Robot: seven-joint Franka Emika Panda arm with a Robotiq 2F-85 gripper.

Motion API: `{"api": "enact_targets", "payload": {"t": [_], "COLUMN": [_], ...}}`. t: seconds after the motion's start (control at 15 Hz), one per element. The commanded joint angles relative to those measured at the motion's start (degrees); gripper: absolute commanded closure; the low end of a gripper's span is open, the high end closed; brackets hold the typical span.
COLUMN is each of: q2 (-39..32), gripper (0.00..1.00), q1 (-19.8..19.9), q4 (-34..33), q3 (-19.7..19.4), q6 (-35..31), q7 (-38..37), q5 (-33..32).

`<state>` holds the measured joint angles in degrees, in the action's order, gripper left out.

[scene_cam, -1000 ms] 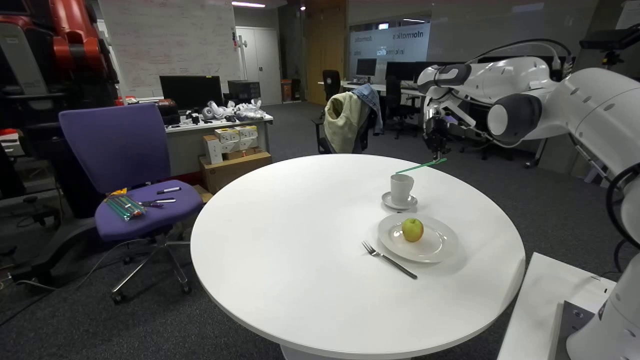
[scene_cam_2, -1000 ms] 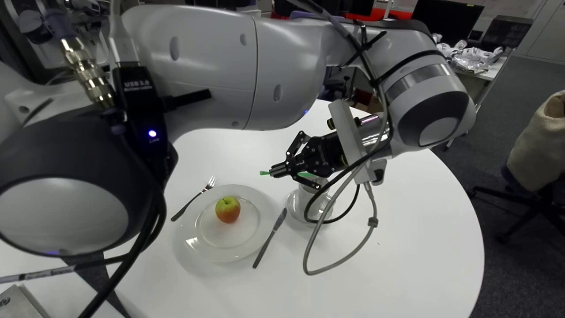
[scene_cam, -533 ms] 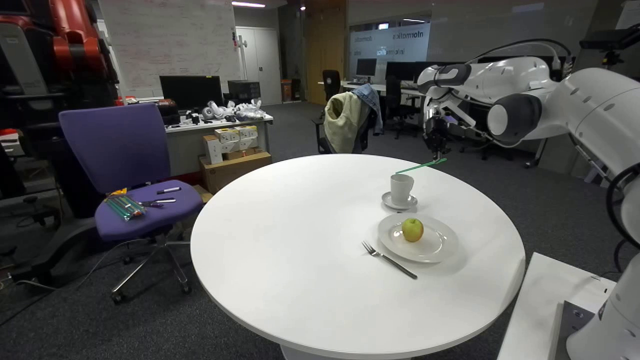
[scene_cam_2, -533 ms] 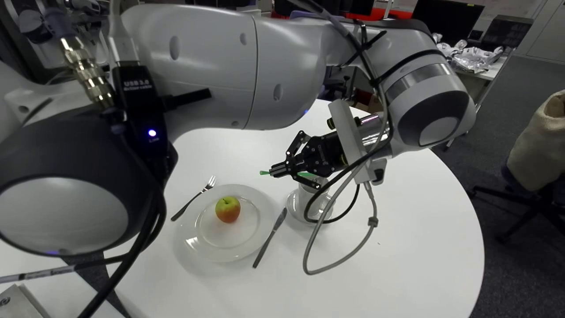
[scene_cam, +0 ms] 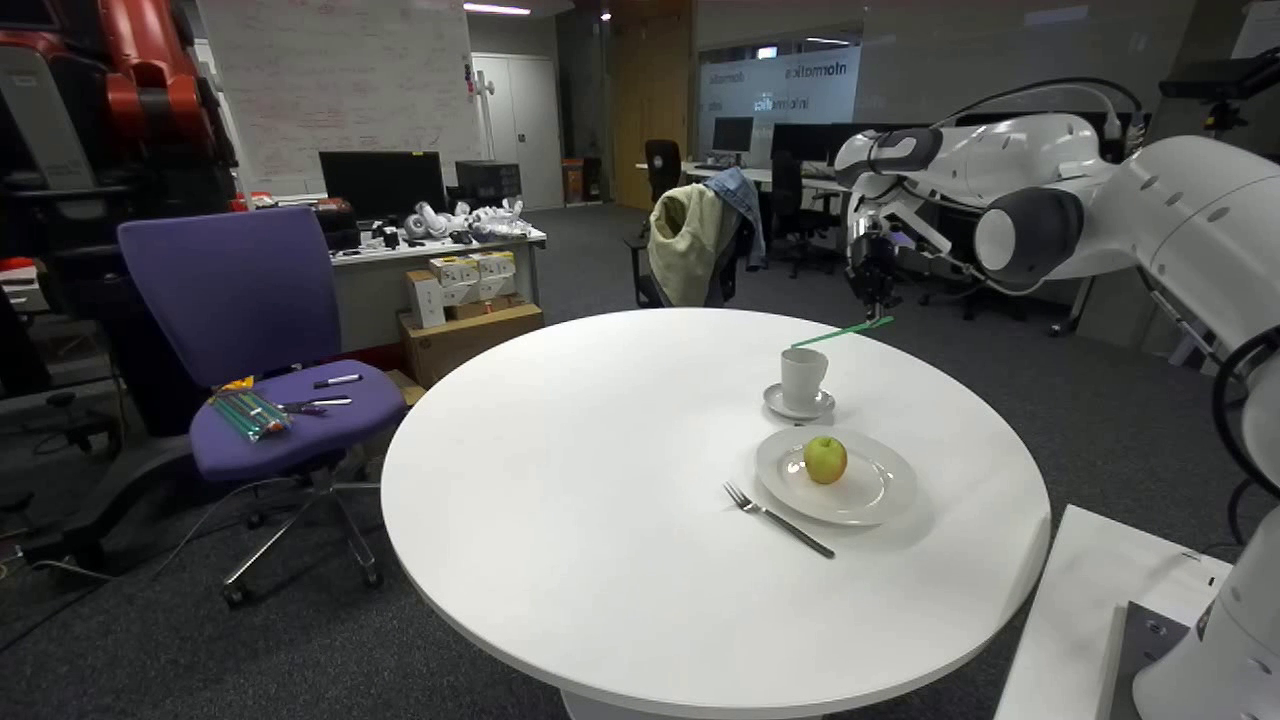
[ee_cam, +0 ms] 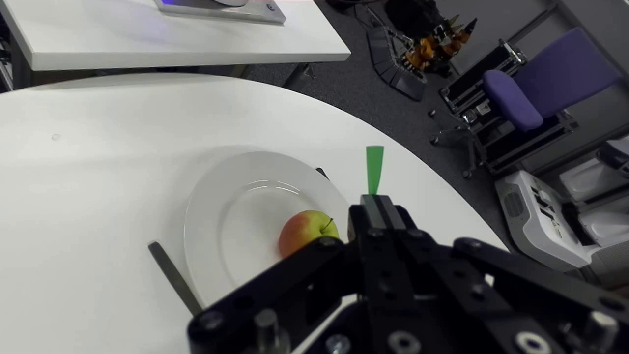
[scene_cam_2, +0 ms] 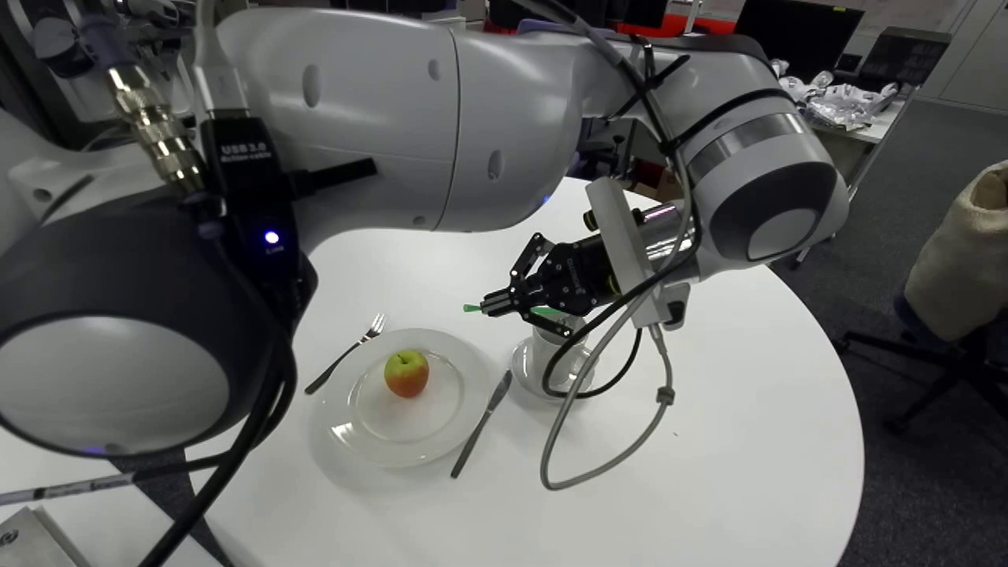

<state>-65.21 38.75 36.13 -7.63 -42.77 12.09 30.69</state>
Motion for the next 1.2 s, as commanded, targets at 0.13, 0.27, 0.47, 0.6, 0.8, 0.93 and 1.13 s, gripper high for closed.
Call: {"api": "enact_targets", "payload": {"t": [0.13,0.27,0.47,0.6,0.8,0.93,1.13], "q2": [0.0,0.0,0.0,0.0,0.1,0.2,0.4], "gripper": [0.99,0.99,0.99,0.99,1.0,1.0,1.0], "q1": [0.0,0.0,0.0,0.0,0.2,0.7,1.6], "q4": [0.0,0.0,0.0,0.0,0.3,0.9,1.5], "q3": [0.0,0.0,0.0,0.0,0.1,0.5,1.0], "q6": [0.0,0.0,0.0,0.0,0.7,2.7,6.5], "q7": [0.0,0.0,0.0,0.0,-0.5,-1.6,-3.8], "q5": [0.0,0.0,0.0,0.0,0.3,1.2,2.8]}}
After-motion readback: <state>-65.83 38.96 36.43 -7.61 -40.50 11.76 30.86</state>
